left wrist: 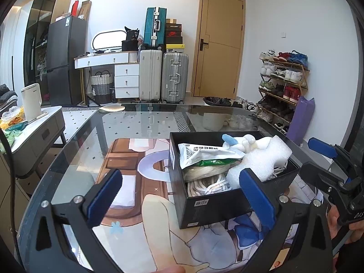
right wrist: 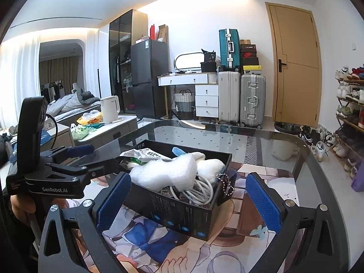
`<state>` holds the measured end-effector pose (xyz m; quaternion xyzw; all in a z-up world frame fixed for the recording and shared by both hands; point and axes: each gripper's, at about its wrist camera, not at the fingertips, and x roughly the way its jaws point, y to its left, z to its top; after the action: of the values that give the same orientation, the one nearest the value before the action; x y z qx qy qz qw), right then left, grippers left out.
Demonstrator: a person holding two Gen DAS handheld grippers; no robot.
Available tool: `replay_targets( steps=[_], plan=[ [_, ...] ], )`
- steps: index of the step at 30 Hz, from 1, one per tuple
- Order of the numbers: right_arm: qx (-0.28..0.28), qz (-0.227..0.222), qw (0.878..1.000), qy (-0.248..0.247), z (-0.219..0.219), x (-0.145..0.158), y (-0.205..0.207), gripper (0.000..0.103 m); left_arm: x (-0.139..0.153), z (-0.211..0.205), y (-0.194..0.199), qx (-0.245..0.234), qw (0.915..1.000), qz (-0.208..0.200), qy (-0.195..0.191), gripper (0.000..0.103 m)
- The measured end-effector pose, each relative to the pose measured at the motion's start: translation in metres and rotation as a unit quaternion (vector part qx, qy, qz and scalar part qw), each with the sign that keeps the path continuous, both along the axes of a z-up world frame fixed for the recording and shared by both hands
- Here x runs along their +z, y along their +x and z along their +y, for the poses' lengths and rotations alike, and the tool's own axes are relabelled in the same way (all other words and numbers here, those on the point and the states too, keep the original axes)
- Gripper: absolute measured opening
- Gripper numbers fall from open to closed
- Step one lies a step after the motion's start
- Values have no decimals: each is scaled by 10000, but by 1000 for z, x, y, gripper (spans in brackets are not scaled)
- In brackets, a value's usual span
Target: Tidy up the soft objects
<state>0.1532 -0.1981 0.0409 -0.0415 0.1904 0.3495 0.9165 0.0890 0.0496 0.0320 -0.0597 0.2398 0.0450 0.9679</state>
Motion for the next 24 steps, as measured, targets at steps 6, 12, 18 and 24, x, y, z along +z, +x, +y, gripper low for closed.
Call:
replay_targets(
  steps=[6,12,18,24],
  plan=[
    [-22,43,10000,29,-1,0,2,102,0,0,0,2,10000,-3,1,103],
    [-27,32,10000,28,-1,0,2,102,1,-2,-1,22,10000,-51,19,103],
    [-24,22,10000,36,-2,-1,2,102,1,-2,-1,17,10000,-55,16,103],
    [-33,29,10000,41,-2,-1,1,102,1,-4,-1,12,10000,-64,29,103]
  ],
)
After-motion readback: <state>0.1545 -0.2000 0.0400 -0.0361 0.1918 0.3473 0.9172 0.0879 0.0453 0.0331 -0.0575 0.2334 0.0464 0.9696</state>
